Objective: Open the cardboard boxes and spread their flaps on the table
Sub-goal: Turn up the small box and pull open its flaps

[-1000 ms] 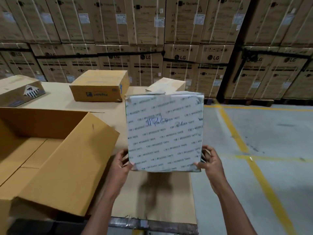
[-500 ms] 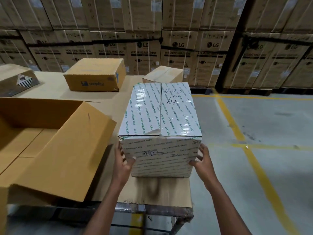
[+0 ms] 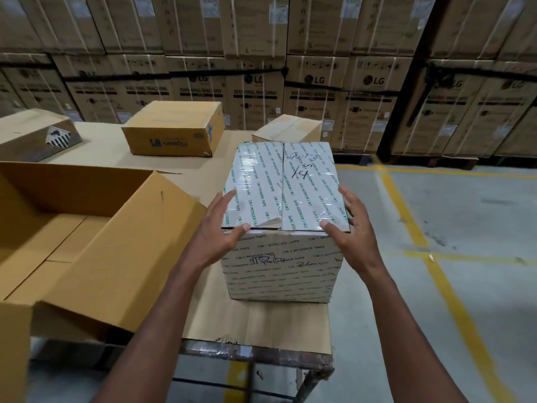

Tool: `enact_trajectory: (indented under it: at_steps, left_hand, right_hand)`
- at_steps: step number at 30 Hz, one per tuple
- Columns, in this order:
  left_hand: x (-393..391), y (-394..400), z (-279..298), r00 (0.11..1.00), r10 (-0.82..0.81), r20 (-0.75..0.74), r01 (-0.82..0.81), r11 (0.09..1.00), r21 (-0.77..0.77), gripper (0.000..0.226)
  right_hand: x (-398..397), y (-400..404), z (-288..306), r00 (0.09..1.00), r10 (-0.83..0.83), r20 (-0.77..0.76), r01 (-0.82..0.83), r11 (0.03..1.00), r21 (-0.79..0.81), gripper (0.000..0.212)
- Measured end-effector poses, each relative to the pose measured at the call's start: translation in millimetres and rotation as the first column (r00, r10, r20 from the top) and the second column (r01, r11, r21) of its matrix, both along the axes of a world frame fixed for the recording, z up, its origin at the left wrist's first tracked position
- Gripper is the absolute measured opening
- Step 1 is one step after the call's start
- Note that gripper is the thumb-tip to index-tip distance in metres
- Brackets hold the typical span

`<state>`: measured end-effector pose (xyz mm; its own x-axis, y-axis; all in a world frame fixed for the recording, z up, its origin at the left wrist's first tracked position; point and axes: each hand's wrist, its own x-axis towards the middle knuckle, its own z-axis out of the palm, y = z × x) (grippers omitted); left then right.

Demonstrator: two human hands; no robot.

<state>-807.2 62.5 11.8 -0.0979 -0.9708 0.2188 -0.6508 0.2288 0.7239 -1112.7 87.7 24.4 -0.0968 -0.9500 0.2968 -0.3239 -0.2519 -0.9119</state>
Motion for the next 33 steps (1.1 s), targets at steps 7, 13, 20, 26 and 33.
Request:
enact_trajectory:
  at_steps: [7, 13, 20, 26, 33]
  left_hand:
    - [-1.0, 4.1, 6.8, 0.998, 0.067, 0.020, -0.065, 0.993, -0.099, 0.079]
    - [-1.5, 11.6, 13.3, 0.973, 0.224, -0.056, -0.230, 0.919, -0.321, 0.052]
    - [5.8, 9.0, 6.0, 0.609, 0.545, -0.576, -0.648, 0.761, 0.035, 0.037]
    - [24.2, 7.2, -17.2, 0.539, 0.649, -0.537, -0.724, 0.683, 0.099, 0.100]
    - [13.7, 16.8, -11.0, 0.878, 0.475, -0.058, -0.478, 0.870, -0.120, 0.037]
  right_hand:
    - [6.9, -0.3, -7.4, 0.999, -0.040, -0.029, 0.040, 0.999, 0.018, 0.073]
    - [6.6, -0.4, -5.4, 0.995, -0.057, -0.087, 0.057, 0.998, 0.006, 0.068]
    - [6.5, -1.0, -5.5, 0.975, -0.062, -0.213, 0.062, 0.998, -0.005, 0.070]
    - [10.9, -2.3, -8.5, 0.960, -0.080, -0.269, 0.087, 0.996, 0.012, 0.073]
    - [9.2, -5.2, 0.1, 0.923, -0.124, -0.364, 0.136, 0.991, 0.008, 0.070]
